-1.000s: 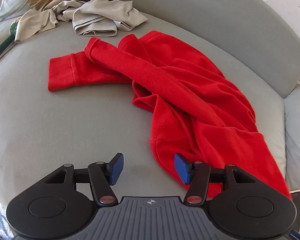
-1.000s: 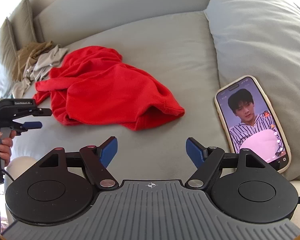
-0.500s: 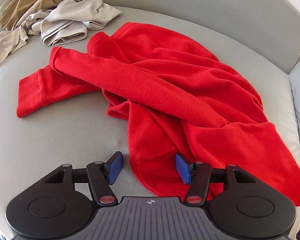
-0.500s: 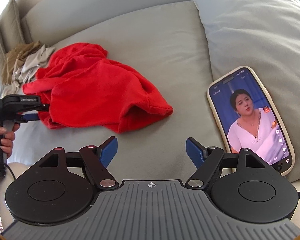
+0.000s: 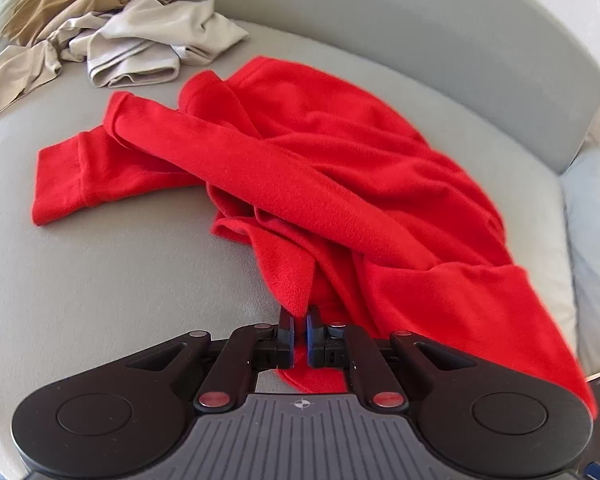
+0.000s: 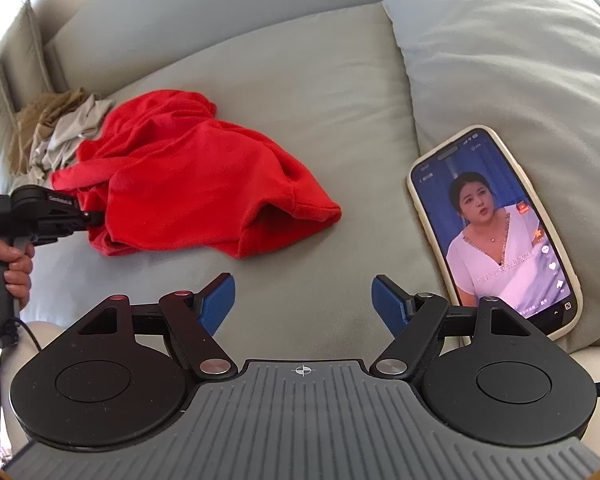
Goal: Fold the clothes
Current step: 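Lift the hem with the left gripper while the right gripper grasps the shirt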
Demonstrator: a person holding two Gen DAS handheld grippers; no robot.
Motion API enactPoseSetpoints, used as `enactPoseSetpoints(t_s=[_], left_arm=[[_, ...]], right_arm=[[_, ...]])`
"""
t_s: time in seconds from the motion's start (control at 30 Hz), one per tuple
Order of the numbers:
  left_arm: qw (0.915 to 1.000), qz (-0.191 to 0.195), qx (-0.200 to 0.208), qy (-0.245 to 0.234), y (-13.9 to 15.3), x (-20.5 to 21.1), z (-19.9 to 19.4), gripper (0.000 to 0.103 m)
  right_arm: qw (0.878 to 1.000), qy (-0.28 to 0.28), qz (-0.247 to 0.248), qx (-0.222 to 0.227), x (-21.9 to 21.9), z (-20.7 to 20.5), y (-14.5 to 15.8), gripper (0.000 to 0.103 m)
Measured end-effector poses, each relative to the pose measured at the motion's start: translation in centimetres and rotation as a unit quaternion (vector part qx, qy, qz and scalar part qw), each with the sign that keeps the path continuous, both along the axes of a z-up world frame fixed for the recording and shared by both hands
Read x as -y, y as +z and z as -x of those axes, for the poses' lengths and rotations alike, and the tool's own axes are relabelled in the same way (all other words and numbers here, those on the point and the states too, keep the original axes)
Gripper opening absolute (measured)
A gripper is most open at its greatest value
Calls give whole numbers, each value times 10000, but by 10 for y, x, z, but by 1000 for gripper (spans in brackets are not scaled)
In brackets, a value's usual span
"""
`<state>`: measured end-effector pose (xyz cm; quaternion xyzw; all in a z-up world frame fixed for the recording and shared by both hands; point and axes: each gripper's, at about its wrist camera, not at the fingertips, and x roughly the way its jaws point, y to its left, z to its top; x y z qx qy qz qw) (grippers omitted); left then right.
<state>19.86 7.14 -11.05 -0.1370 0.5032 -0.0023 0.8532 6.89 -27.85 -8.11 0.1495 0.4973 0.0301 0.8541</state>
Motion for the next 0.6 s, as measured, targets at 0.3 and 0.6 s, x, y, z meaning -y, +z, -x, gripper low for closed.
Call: enactPoseSetpoints(t_s=[0.3, 0.6], left_arm=[[9917, 719, 997, 363, 66, -42, 95, 3], [9910, 643, 873, 784, 57, -71, 120, 3]], right_arm=[[9996, 79, 106, 269, 3, 7, 8, 74], [9728, 1648, 1373, 872, -53, 5, -13, 55]])
